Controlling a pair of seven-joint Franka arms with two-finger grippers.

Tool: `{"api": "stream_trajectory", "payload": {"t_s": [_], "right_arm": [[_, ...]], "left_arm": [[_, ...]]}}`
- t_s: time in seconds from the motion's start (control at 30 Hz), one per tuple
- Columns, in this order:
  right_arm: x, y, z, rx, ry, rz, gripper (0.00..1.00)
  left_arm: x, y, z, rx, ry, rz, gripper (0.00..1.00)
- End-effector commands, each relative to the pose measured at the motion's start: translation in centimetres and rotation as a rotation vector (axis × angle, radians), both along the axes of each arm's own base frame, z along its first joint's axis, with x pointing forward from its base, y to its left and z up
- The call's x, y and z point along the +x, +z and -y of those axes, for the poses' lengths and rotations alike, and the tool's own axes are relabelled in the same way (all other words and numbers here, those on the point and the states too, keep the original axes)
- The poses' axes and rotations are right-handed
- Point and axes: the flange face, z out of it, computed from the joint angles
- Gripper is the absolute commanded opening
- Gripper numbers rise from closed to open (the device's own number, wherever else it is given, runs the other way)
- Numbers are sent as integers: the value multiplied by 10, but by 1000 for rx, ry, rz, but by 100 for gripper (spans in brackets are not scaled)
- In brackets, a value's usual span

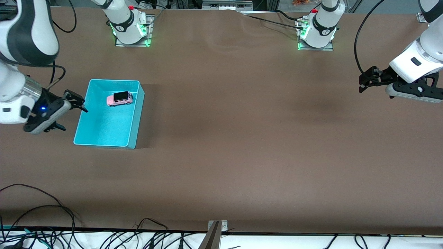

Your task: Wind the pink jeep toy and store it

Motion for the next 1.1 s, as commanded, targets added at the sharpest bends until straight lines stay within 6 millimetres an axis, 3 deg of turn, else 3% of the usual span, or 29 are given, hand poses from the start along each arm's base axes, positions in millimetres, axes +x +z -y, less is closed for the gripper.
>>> {"api": "stream_trajectory", "payload": {"t_s": [0.0, 0.07, 0.2, 0.7, 0.8, 1.07], "right_arm": [[3, 43, 4, -36, -234, -23, 100], [3, 60, 6, -60, -308, -16, 100], [-2, 76, 15, -73, -420, -45, 100], [-19, 93, 35, -138, -460, -90, 100], [-28, 104, 48, -135, -481, -77, 100], [-58, 104, 55, -120, -513, -101, 100]], "left_arm": [[4, 6, 2, -24, 7, -7, 100], [4, 6, 2, -24, 7, -7, 100], [4, 6, 2, -24, 7, -7, 100], [4, 6, 2, -24, 7, -7, 100], [4, 6, 2, -24, 7, -7, 100], [4, 6, 2, -24, 7, -7, 100]]}}
